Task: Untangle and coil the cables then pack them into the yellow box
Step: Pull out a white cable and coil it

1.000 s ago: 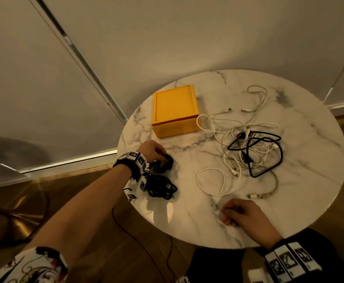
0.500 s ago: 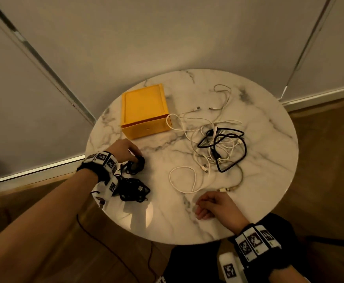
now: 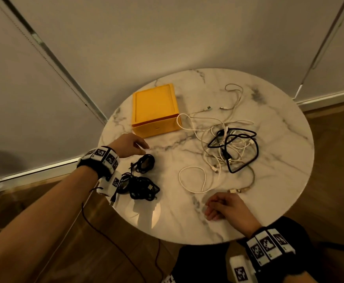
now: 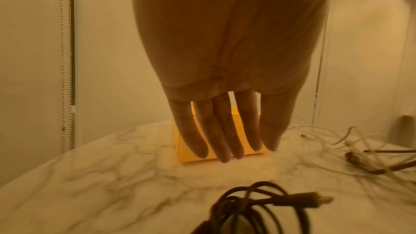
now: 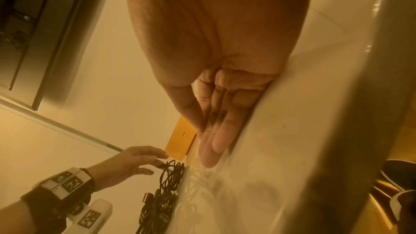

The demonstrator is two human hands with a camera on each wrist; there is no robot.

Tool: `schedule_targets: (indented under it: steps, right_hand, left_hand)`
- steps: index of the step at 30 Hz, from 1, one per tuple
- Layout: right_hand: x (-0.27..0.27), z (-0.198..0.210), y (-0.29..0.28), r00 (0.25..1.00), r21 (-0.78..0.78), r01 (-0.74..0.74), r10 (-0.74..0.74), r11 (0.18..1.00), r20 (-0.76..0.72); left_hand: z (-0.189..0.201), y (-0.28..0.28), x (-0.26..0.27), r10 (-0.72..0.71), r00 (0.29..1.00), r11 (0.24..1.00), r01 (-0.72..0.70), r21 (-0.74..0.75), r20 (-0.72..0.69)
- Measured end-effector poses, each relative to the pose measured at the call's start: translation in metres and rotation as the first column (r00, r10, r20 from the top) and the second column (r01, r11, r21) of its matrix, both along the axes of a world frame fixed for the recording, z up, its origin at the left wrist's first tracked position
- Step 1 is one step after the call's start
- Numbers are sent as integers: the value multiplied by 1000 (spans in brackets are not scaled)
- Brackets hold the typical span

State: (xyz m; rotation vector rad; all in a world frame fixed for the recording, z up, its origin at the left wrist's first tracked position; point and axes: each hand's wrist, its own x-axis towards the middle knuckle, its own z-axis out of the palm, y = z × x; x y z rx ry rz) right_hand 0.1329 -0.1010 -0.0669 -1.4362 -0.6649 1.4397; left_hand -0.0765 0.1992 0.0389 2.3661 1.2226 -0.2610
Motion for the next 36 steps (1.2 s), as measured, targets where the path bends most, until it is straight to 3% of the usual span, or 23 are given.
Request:
schedule_targets:
  steps: [3,5,8,10,12,14,16,21,25,29,32,34,36]
  right_hand:
    - [0,2,-1,1000,2,9,-9,1000,-8]
    - [5,4,-3,1000,8,21,-21,1000,2]
    - [21,6,-12,973,70,91,-104,993,208]
    - [39,7,-21,827,190,163,-239,968,510]
    - [54,8,-27,653,252,80,-242,964,718]
    - [64,4,-31,524,65,-90,-8,994,851]
    - [67,1,-33,405,-82,-169,145,982,903]
    - [64,4,-35,530,-76,-203,174,976,830]
    - [61,9,-32,628,-110,-215,223,971,746]
    - [60,7,-28,851,-59,-81,100,995,516]
    - [62,2,-26,955,-25,33,-25,999,295]
    - [63,1,-25,979,4,78,-77,997,187]
    - [63,-1,-25,982,34,106,-110,994,152]
  left_hand:
    - [10,-22,17,-6,989,999,-1,50,150]
    - [18,-45,32,22,963,1000,-17,-21,267]
    - [19,-81,59,6,929,984,61,-168,370]
    - [9,-100,77,-49,918,974,131,-184,394]
    - [-6,-116,90,-83,910,962,180,-206,406]
    - [-23,-130,102,-136,917,953,224,-202,374]
    - [-38,-140,109,-168,931,956,234,-176,325]
    - [-48,-149,124,-54,905,960,163,-227,421]
    - [-38,-144,142,177,779,961,-4,-277,602]
    - [-27,-136,170,255,690,959,-88,-270,678]
    - [-26,-132,185,205,787,952,-23,-305,582]
    - [-26,-130,192,107,851,960,46,-278,513]
    - [-21,-127,199,103,827,952,79,-295,553]
